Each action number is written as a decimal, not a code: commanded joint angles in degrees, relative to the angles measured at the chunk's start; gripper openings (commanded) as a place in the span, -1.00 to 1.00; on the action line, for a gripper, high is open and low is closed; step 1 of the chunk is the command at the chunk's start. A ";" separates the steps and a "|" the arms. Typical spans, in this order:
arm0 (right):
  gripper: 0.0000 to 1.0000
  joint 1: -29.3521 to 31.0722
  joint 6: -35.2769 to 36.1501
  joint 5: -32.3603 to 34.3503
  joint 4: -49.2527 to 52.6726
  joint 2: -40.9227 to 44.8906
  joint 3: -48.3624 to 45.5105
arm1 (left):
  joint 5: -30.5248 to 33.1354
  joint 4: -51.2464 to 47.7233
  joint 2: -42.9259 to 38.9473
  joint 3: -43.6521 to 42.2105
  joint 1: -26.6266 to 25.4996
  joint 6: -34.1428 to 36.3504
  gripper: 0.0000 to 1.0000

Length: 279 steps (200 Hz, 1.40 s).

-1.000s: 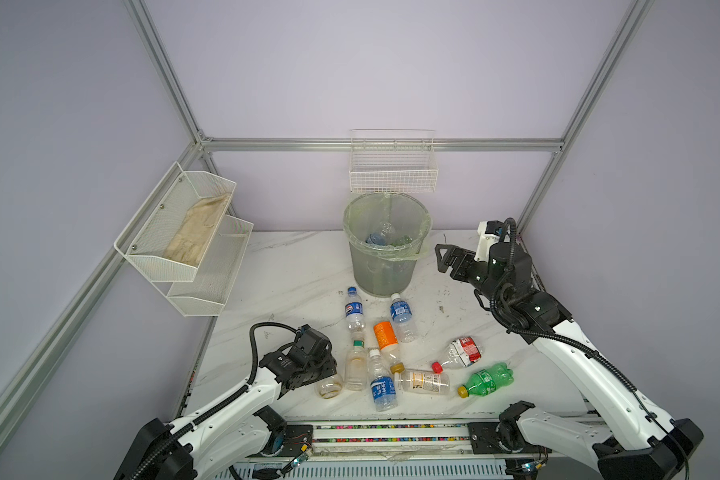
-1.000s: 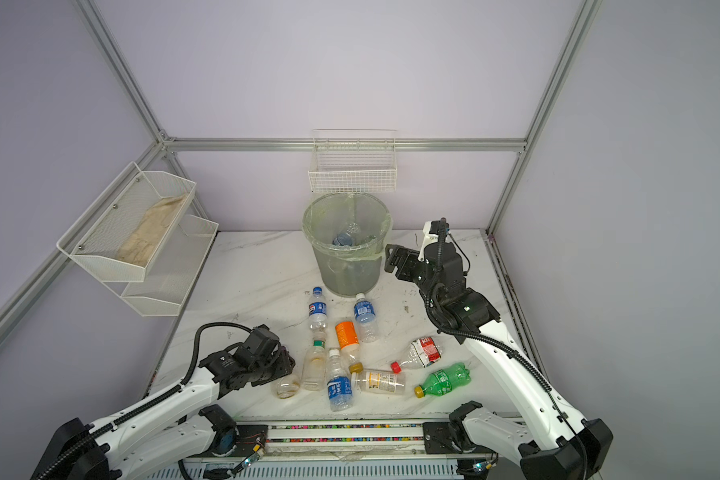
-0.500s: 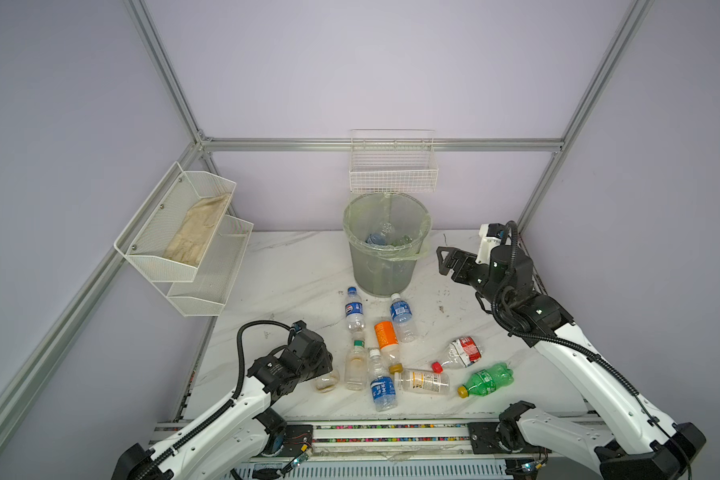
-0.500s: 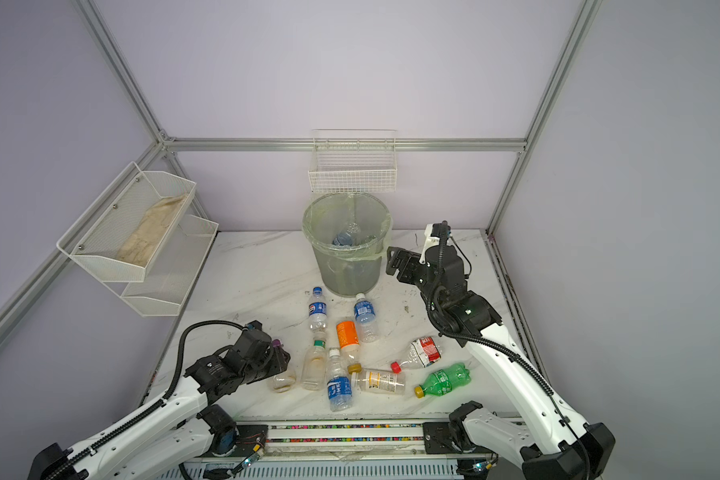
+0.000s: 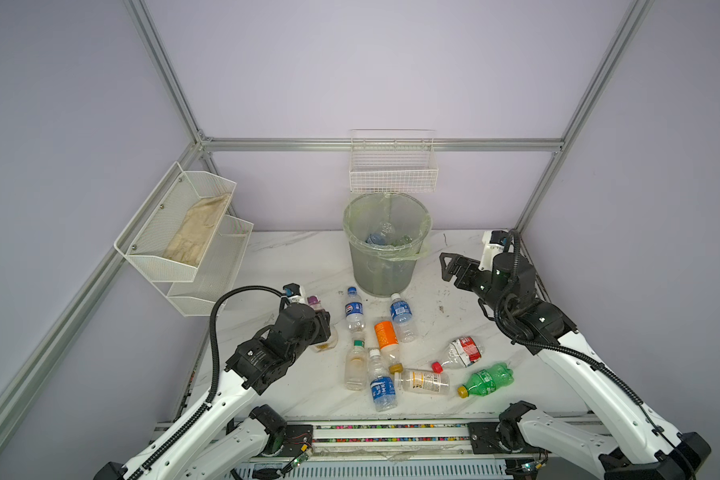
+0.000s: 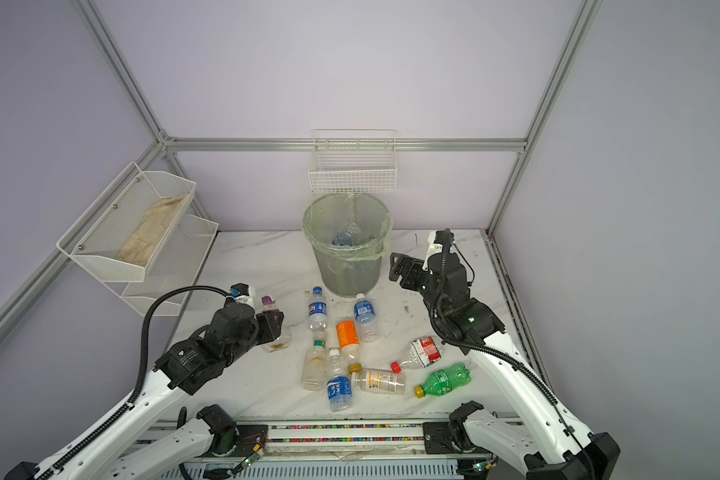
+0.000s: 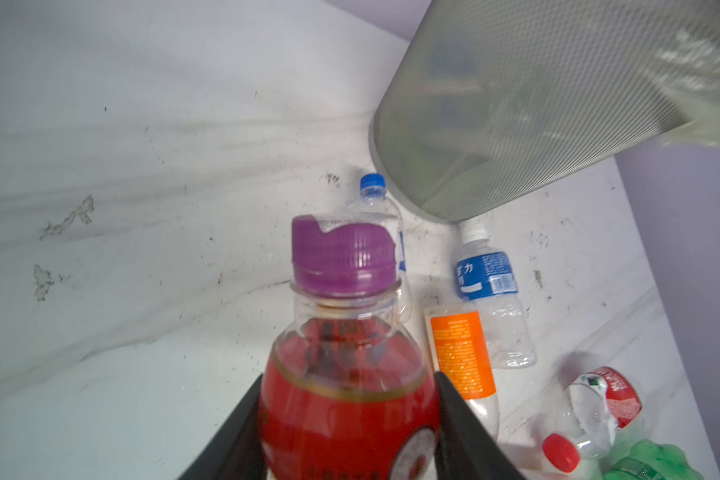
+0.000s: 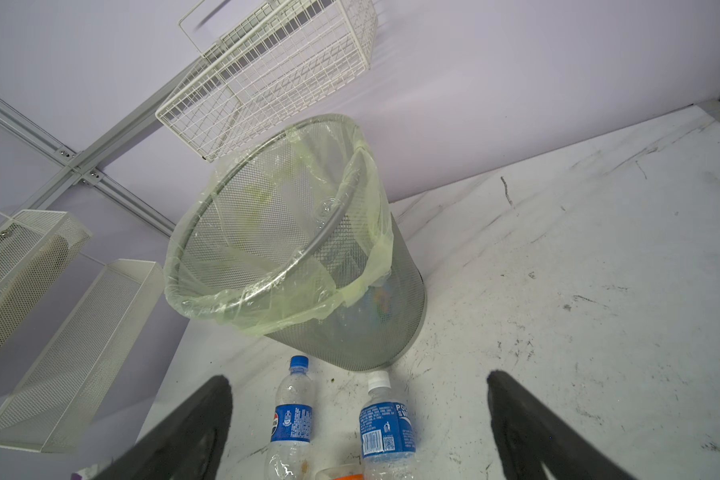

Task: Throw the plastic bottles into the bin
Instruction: 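Lift the red bottle with the left gripper and drop it into the bin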

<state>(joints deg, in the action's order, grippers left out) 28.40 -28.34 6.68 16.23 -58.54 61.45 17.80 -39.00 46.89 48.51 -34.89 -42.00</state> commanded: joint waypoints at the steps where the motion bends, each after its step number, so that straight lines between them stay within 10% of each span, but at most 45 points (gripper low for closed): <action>1: 0.95 0.01 -1.13 1.01 1.49 1.04 -1.11 | 3.18 4.72 1.11 9.41 -0.05 7.41 -0.51; 279: 0.95 -0.08 -1.55 1.50 3.02 5.47 -8.45 | -11.01 39.26 31.18 54.98 -0.08 39.11 -0.48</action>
<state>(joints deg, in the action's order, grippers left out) 28.40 -30.33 6.79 18.83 -52.88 53.34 8.99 -4.73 76.69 96.33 -34.89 -6.31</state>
